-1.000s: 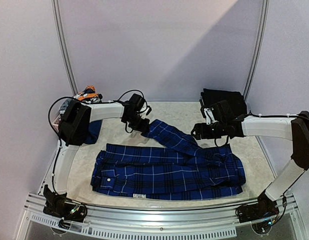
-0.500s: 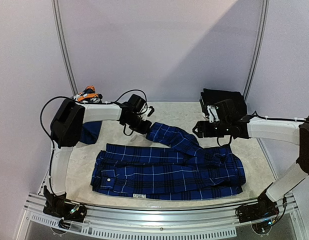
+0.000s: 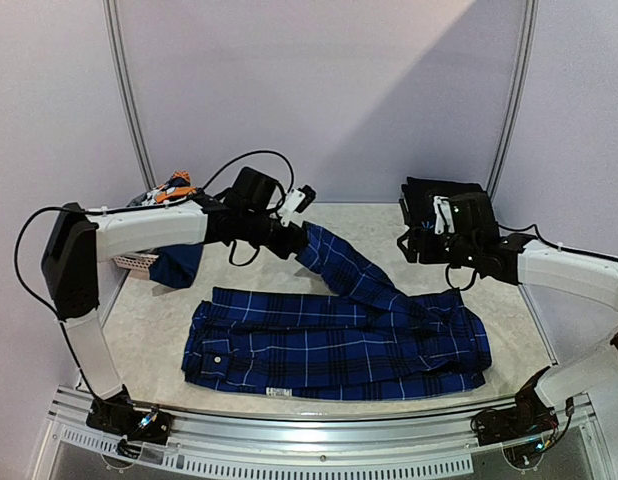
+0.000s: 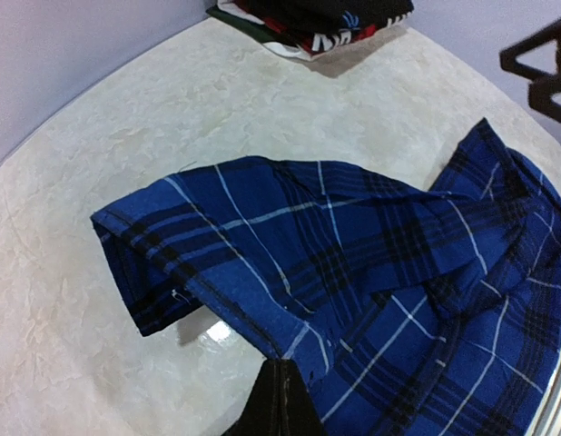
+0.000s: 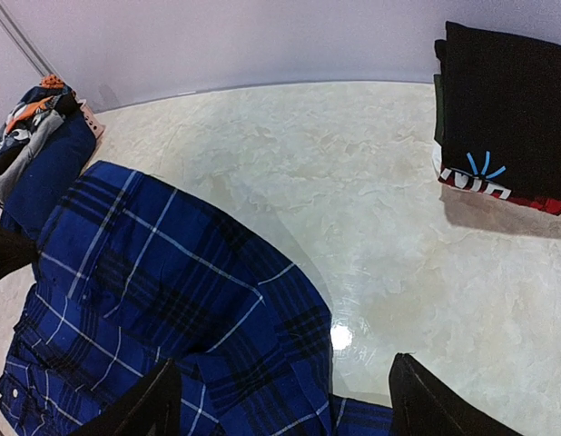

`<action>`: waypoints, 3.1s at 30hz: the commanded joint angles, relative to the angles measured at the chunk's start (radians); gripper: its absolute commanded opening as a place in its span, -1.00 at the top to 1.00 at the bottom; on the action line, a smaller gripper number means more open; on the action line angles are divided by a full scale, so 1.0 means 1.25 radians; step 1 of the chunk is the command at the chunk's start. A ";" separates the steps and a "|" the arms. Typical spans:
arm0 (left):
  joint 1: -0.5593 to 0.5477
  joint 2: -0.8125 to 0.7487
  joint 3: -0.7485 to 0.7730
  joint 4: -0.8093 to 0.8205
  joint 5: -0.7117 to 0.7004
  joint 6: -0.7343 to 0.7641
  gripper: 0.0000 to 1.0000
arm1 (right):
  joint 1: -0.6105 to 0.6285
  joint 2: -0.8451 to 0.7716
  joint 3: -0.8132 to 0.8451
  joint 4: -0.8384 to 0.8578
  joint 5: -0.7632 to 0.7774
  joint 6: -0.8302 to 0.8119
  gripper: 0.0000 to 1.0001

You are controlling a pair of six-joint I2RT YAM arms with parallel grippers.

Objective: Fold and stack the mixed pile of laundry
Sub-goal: Adjust the 1/3-folded shirt at the center of the board.

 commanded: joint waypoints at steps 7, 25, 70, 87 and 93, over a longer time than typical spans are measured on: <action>-0.075 -0.125 -0.158 0.009 0.014 0.136 1.00 | -0.001 -0.100 -0.067 0.080 -0.139 -0.115 -0.65; -0.113 -0.188 -0.215 0.017 0.048 0.199 1.00 | -0.047 0.007 0.112 0.009 -0.576 -0.493 -0.69; -0.146 -0.242 -0.265 0.041 0.096 0.236 1.00 | -0.004 0.805 0.905 -0.570 -0.871 -0.769 -0.27; -0.146 -0.330 -0.350 0.088 -0.034 0.148 0.40 | 0.033 0.610 0.690 -0.392 -0.759 -0.636 1.00; -0.146 -0.434 -0.437 0.111 -0.063 0.071 -0.08 | 0.081 0.447 0.494 -0.114 -0.567 -0.375 1.00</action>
